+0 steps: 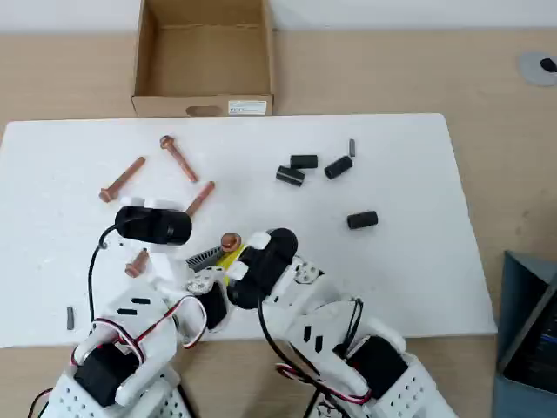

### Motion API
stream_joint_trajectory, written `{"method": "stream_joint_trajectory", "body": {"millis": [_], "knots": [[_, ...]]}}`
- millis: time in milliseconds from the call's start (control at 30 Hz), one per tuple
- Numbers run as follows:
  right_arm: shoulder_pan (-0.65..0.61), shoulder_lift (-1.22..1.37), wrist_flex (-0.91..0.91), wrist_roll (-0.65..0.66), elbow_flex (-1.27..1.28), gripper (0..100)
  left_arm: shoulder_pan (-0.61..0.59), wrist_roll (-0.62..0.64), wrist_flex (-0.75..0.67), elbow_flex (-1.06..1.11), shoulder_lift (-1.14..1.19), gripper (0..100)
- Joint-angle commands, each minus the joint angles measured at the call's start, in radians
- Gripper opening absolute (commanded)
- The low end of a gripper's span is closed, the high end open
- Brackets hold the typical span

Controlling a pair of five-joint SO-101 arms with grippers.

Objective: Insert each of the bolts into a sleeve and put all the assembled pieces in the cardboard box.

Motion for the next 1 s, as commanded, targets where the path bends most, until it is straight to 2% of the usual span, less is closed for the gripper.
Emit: {"method": "stream_joint_trajectory", "body": {"millis": [0,100,500,833,900,967], "knots": [[-0.007,-0.145,-0.029,0.006,-0.042,0.9,0.020,-0.006,0.011,0.003,0.001,12],[-0.005,-0.145,-0.029,0.006,-0.042,0.9,-0.025,-0.005,0.015,0.005,0.002,19],[-0.004,-0.145,-0.029,0.006,-0.041,0.9,-0.107,-0.032,0.034,-0.052,0.004,19],[-0.002,-0.145,-0.029,0.005,-0.041,0.9,-0.164,-0.041,0.044,-0.183,0.004,19],[-0.002,-0.145,-0.026,0.003,-0.041,0.9,-0.184,-0.063,0.044,-0.198,0.004,17],[0.002,-0.145,-0.025,0.000,-0.041,0.9,-0.218,-0.117,0.043,-0.199,0.001,8]]}}
